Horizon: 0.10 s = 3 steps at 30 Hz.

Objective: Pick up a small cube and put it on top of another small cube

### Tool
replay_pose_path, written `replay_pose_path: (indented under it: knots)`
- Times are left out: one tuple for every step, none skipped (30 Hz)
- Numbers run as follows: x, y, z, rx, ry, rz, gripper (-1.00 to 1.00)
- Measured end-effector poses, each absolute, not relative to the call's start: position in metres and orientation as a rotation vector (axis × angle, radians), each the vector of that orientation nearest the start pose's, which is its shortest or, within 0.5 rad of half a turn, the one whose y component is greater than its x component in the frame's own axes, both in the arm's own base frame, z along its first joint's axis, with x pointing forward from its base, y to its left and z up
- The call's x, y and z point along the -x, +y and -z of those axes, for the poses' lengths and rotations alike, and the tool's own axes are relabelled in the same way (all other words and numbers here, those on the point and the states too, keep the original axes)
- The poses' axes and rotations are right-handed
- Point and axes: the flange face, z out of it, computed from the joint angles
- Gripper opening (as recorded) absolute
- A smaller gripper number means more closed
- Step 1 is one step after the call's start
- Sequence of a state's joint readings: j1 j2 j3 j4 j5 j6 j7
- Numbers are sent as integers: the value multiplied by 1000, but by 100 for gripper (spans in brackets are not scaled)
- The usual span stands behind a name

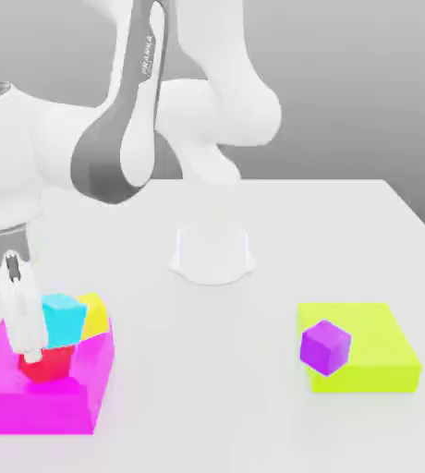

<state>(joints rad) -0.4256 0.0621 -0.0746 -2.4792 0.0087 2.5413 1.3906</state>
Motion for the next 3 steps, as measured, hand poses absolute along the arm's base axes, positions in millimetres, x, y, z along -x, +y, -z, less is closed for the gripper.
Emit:
replay_pose_path:
  knots:
    - [-417,-228,-277,1830,2553,0,100]
    - [-417,-228,-291,1830,2553,0,100]
    - [-417,-228,-305,1830,2553,0,100]
